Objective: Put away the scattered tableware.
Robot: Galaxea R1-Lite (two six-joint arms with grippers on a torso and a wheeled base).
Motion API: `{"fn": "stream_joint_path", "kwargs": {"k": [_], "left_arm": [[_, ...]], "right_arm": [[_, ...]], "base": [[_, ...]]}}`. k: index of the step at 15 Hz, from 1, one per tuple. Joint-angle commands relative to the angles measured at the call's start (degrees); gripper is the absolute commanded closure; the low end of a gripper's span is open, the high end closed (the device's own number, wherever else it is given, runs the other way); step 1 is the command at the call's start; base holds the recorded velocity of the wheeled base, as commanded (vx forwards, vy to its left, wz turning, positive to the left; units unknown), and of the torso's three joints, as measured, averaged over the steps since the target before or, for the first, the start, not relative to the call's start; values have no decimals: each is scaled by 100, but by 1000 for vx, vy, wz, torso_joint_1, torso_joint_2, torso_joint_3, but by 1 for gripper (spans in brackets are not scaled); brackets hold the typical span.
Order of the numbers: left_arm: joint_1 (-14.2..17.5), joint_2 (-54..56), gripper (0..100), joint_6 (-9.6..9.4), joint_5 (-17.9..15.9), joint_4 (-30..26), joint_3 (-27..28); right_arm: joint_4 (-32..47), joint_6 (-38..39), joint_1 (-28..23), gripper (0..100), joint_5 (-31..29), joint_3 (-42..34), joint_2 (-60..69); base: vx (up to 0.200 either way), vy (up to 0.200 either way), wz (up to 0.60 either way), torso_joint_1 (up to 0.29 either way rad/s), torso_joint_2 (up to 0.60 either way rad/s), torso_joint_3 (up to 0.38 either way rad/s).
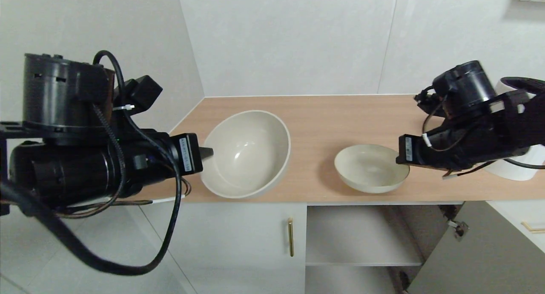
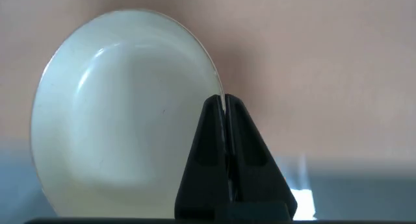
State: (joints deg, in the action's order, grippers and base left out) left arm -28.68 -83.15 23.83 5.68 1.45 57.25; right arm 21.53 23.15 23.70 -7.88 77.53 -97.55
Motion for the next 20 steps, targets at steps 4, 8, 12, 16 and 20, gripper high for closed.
{"fn": "stream_joint_path", "kwargs": {"k": [4, 8, 12, 16, 20], "left_arm": [[-6, 493, 100, 25, -111, 13, -671], [-6, 326, 100, 130, -225, 13, -680], [-67, 177, 100, 139, -234, 13, -680], [-76, 194, 100, 130, -225, 13, -689], [-67, 168, 100, 130, -234, 13, -715]], "right_arm": [[484, 32, 56, 100, 726, -731, 1238], [440, -162, 74, 100, 735, -1003, 1309], [-105, -381, 74, 100, 708, -1416, 1344], [-457, -399, 74, 100, 691, -1618, 1282], [-580, -548, 65, 100, 691, -1698, 1194]], "base": [[0, 0, 0, 0, 0, 0], [-100, 0, 0, 3, 0, 1], [-200, 0, 0, -2, 5, 2], [0, 0, 0, 0, 0, 0], [0, 0, 0, 0, 0, 0]]}}
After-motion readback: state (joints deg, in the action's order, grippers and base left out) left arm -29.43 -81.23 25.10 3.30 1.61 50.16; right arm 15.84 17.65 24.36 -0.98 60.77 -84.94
